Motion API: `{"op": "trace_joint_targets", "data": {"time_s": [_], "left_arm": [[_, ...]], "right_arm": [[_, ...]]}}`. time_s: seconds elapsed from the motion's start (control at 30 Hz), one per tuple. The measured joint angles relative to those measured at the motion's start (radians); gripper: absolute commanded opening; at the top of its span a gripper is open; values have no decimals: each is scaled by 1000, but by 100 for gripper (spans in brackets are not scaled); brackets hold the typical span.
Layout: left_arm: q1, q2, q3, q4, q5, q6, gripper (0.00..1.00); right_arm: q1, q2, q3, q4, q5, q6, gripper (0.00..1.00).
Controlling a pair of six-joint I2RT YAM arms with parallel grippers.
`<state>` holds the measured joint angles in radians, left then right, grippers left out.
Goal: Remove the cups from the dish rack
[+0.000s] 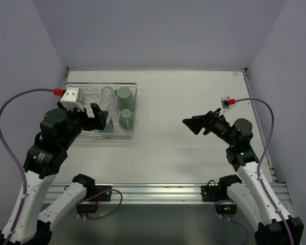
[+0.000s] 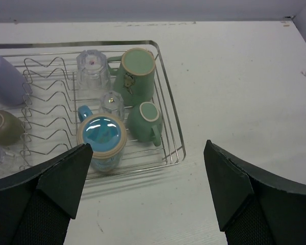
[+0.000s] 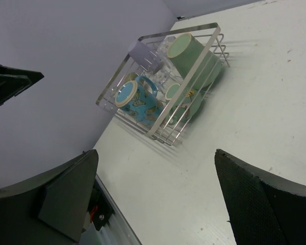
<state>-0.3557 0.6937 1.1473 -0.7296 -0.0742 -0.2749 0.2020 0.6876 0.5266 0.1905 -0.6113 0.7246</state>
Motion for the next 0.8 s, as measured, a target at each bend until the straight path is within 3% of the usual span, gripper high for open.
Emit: {"op": "trace_joint_targets", "data": {"time_s": [0.43, 0.8], "left_arm": [[0, 98, 0, -46, -114, -12, 100], [0, 312, -47, -34, -156, -21, 100]], "right_arm": [[15, 45, 0, -10, 1, -5, 99], [48, 57, -13, -3, 26, -8, 99]]}}
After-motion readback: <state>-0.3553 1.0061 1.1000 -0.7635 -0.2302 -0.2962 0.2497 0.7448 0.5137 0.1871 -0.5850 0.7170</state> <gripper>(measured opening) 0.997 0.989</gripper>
